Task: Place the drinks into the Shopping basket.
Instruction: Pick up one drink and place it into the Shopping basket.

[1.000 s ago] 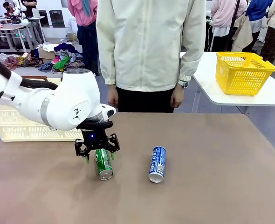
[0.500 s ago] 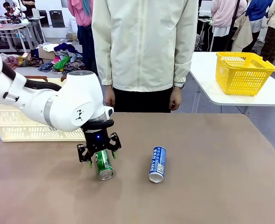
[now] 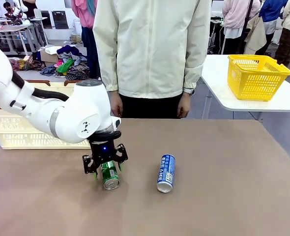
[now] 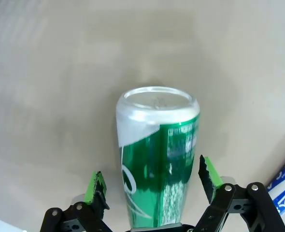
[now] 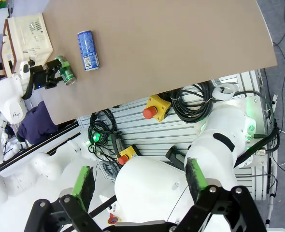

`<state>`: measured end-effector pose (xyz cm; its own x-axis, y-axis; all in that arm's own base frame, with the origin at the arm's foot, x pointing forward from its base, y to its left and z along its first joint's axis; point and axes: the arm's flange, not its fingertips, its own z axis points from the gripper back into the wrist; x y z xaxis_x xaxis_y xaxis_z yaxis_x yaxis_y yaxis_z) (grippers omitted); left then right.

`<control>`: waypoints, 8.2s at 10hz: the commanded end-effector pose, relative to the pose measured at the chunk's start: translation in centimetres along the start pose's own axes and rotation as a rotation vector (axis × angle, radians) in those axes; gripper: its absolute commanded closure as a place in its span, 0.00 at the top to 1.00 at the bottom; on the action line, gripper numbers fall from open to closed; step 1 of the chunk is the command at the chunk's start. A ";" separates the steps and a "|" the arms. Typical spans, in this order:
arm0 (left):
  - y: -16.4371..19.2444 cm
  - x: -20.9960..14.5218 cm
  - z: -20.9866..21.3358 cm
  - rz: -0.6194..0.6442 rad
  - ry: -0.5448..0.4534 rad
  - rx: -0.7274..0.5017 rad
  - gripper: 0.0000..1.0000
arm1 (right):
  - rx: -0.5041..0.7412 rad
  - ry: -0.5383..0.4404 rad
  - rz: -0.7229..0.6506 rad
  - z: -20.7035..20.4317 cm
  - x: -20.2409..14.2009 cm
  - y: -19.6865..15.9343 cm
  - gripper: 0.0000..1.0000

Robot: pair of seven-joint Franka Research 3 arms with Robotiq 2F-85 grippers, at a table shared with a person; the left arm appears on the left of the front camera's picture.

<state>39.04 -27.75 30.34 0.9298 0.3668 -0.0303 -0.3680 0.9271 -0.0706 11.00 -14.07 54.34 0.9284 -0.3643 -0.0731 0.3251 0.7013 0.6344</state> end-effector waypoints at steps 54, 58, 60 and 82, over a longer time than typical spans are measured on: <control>10.7 27.7 12.7 -0.303 -0.114 -0.100 0.00 | 0.013 0.000 0.022 0.3 -0.9 -0.4 1.00; 9.5 28.3 10.9 -0.282 -0.111 -0.012 0.00 | 0.013 0.000 0.022 0.3 -0.9 -0.4 1.00; 9.0 28.2 10.4 -0.289 -0.105 0.009 0.00 | 0.013 0.000 0.022 0.3 -0.9 -0.4 1.00; 19.3 21.2 28.5 -0.521 0.106 -0.633 1.00 | 0.013 0.000 0.022 0.3 -0.9 -0.4 1.00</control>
<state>53.31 -2.67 58.18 0.9866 -0.0450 0.1568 0.1280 0.8098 -0.5726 11.03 -14.08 54.32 0.9285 -0.3639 -0.0743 0.3255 0.7011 0.6344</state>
